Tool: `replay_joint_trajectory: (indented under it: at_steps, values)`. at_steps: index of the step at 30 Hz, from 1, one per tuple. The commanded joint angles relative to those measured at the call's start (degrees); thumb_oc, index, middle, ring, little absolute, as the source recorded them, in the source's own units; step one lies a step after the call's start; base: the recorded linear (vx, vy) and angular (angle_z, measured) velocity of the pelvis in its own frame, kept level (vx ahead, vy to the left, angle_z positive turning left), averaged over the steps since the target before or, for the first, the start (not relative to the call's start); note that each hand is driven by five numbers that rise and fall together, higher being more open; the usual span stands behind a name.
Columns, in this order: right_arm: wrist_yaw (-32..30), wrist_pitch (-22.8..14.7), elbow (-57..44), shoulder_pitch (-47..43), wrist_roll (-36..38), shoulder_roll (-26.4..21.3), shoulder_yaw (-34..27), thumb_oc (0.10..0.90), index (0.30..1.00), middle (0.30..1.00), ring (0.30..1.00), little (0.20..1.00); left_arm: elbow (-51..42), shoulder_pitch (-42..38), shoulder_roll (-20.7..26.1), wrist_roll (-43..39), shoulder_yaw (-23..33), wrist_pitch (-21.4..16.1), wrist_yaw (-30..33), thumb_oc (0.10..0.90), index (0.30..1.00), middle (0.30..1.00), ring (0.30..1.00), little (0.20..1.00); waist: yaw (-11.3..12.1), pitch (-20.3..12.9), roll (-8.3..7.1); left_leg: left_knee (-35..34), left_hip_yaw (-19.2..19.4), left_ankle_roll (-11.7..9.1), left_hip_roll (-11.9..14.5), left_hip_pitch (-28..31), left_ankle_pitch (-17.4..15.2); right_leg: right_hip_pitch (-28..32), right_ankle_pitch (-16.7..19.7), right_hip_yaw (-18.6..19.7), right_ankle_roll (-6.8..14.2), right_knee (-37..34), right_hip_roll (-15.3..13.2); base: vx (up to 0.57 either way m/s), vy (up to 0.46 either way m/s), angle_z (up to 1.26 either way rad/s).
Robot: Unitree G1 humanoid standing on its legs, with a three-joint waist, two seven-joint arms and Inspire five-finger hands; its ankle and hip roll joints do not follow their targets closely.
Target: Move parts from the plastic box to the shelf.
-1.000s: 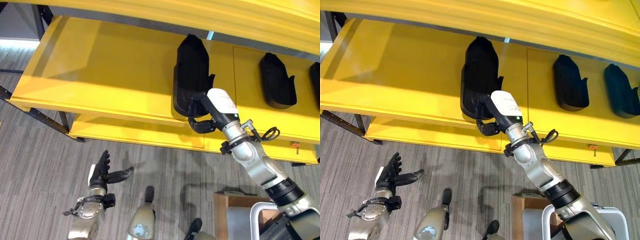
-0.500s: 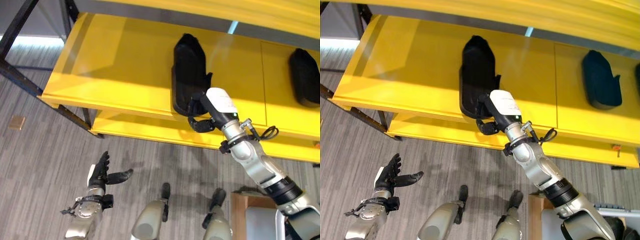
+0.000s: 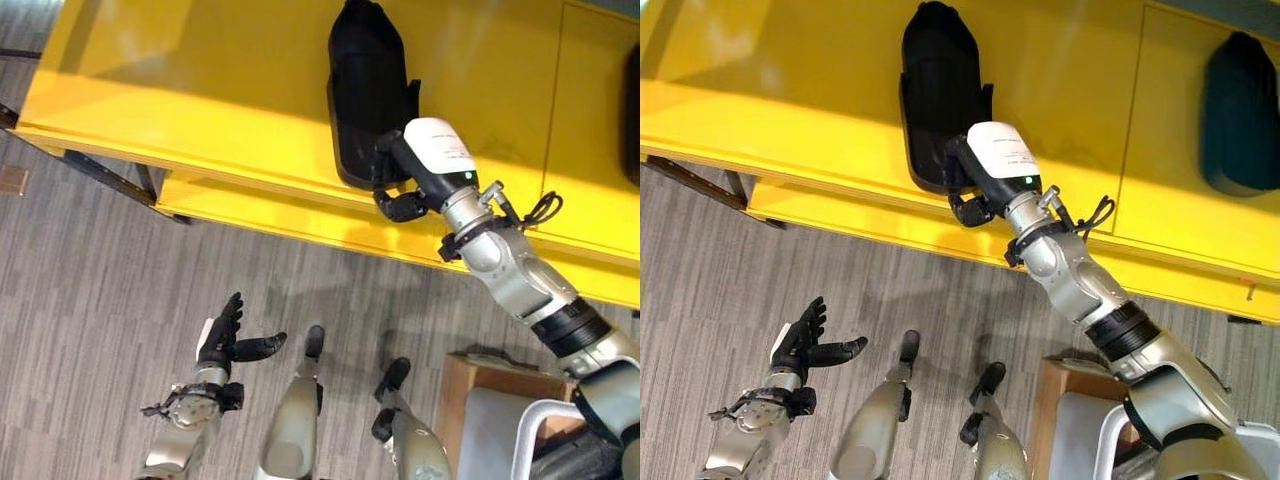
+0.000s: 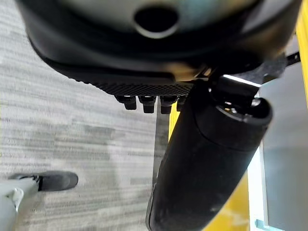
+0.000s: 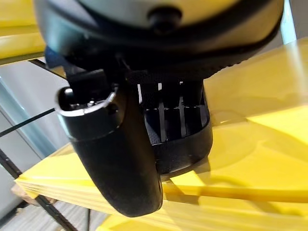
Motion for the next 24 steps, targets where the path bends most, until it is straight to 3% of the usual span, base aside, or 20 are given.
replay_joint_trajectory:
  at_steps: [1, 13, 24]
  values:
    - [-5.48, -1.90, -1.85, -10.93, 0.17, -4.48, 2.38, 0.400, 0.300, 0.300, 0.300, 0.300, -6.85, 1.85, 1.95, -0.84, 0.83, -4.60, 0.94, 0.900, 1.000, 1.000, 1.000, 1.000, 0.65, -1.63, 1.57, -2.51, -2.39, -3.88, 8.09, 5.40, -2.18, -3.16, -2.23, 0.79, 4.76, 7.38, -5.82, -0.01, -0.029, -0.05]
    - [-7.81, -0.31, 4.23, -14.83, -0.48, -5.83, 3.72, 0.400, 0.300, 0.300, 0.300, 0.300, -6.83, 0.34, 0.96, -1.63, -0.89, -5.12, 2.16, 0.900, 1.000, 1.000, 1.000, 1.000, -0.72, 0.45, 3.03, -4.20, -1.37, -4.26, 8.34, 5.62, -1.15, -5.63, -2.53, 2.00, 4.32, 8.68, -5.66, 0.00, -0.007, -0.02]
    - [-8.02, 0.73, 10.07, -16.65, -1.20, -7.26, 5.56, 0.400, 0.300, 0.300, 0.300, 0.300, -6.55, -1.04, 0.30, -2.26, -2.01, -5.72, 2.55, 0.900, 1.000, 1.000, 1.000, 1.000, -2.24, 0.96, 3.12, -4.77, -0.56, -4.34, 8.13, 6.47, -1.21, -5.92, -2.47, 2.84, 4.32, 8.92, -5.81, -0.01, 0.008, -0.05]
